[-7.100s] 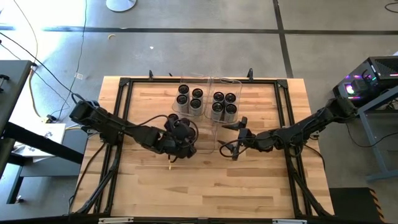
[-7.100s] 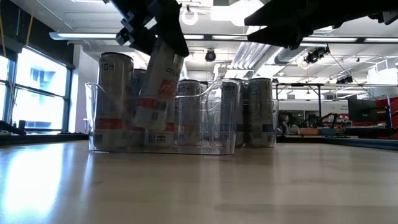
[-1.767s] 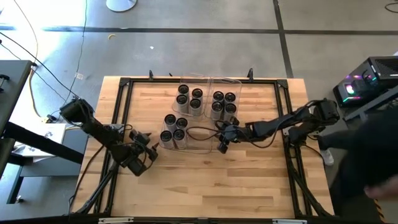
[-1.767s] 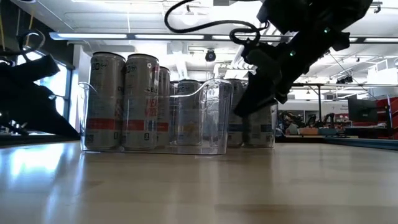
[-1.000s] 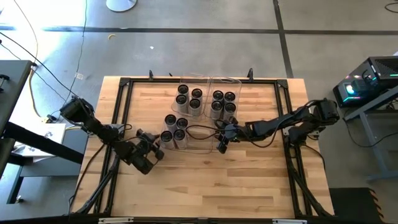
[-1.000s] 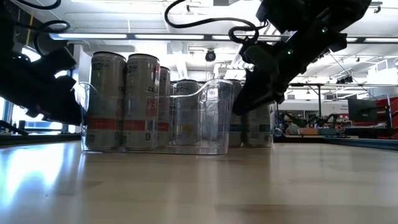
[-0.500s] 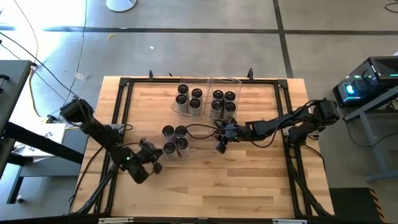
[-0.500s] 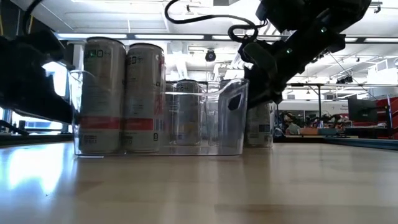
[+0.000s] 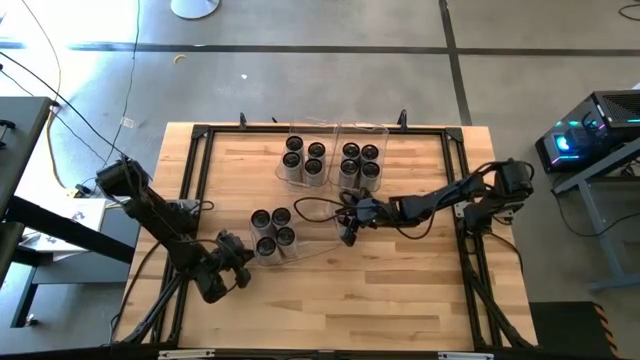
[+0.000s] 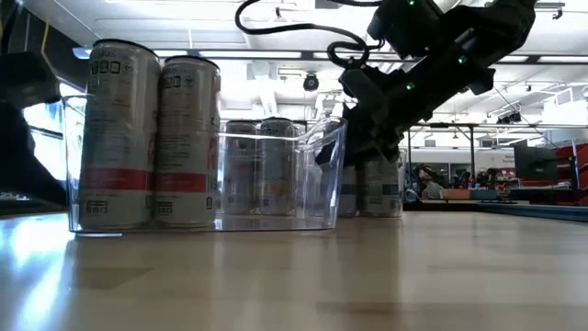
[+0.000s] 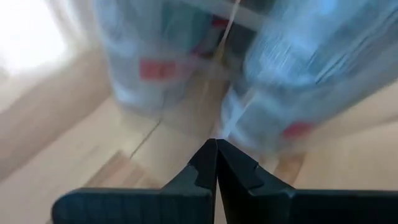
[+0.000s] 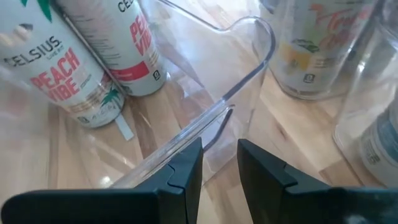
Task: Sort soda cans
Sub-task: Move the bottom transparent bin to the top left of the table
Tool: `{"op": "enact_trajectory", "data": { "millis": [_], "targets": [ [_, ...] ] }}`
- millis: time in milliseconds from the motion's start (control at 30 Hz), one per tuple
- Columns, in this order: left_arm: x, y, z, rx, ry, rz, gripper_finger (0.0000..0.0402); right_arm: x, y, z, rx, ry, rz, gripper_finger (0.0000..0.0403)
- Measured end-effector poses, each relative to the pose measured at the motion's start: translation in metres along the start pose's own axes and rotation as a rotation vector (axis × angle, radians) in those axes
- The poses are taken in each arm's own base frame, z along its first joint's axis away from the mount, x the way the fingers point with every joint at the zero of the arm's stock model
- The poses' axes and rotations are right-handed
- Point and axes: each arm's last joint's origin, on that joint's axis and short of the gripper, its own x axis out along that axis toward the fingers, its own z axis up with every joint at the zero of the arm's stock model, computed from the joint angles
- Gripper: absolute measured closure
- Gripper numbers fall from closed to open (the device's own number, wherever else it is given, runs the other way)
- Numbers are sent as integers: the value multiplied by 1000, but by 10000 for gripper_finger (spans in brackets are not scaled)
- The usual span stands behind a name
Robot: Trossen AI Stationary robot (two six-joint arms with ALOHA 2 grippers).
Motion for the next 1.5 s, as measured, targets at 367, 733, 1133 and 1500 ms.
{"op": "enact_trajectory", "data": {
  "millis": [367, 733, 1133, 1500],
  "targets": [
    [-8, 12, -9, -17, 79, 66, 401, -4, -7, 5, -91, 37, 57, 305],
    [-7, 16, -6, -28, -8, 91, 401, -19, -13, 6, -84, 118, 17, 305],
    [10, 18, -5, -59, -73, 160, 401, 10, 4, -13, 12, 70, 97, 305],
    [3, 10, -10, -69, 75, 147, 401, 51, 3, 3, 5, -2, 27, 306]
  ]
}}
